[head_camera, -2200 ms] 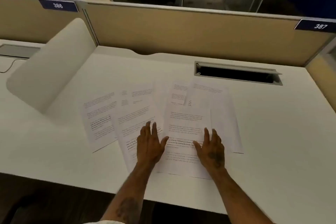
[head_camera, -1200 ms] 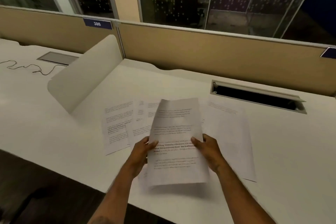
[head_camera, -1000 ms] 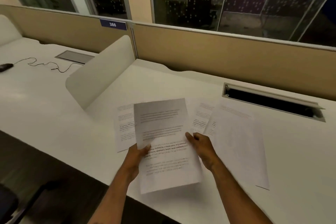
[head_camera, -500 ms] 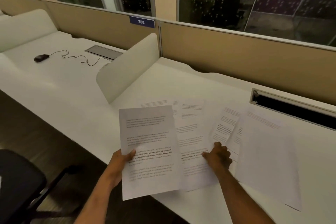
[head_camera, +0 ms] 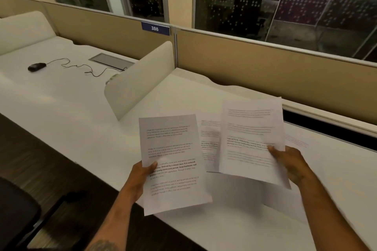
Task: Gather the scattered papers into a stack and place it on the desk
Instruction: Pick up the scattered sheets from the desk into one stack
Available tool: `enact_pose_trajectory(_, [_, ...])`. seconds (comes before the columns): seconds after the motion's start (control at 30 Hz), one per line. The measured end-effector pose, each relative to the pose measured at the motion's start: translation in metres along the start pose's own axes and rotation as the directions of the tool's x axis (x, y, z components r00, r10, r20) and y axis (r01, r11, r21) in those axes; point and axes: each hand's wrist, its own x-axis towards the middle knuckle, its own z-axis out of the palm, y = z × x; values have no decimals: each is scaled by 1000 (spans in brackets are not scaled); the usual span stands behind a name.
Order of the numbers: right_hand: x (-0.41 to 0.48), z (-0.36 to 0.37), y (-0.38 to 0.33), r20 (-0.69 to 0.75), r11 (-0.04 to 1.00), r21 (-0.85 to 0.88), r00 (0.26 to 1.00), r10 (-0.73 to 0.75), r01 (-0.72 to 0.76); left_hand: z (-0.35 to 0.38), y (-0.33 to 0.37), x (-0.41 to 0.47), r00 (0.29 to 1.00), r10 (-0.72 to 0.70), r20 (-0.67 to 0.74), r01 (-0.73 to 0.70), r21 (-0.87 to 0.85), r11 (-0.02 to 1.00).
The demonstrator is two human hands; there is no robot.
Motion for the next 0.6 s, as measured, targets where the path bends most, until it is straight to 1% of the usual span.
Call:
enact_pose_trajectory(0.07, [-15, 2, -5, 89, 999, -23, 996, -25, 27, 9, 1, 3, 999, -7, 32, 6, 30, 1000])
enact_pose_trajectory(0.17, [-37, 30, -2, 208, 998, 14, 977, -55, 53, 28, 1, 5, 995, -8, 101, 1, 68, 998])
enact_pose_trajectory(0.27, [-53, 67, 10, 262, 998, 50, 964, -44, 32, 46, 1, 7, 989, -6, 148, -3, 59, 998])
enact_pose_trajectory(0.37, [-62, 95, 22, 248, 996, 89, 967, -51, 30, 62, 0, 9, 986, 13, 168, -21, 43, 999])
enact_pose_trajectory(0.47, [-66, 110, 27, 205, 996, 83, 978, -44, 28, 77, 2, 10, 989, 3, 148, -5, 16, 1000])
enact_pose_trajectory(0.6, [-64, 111, 29, 140, 998, 52, 989, -44, 37, 96, -2, 14, 983, 47, 180, -64, 91, 994])
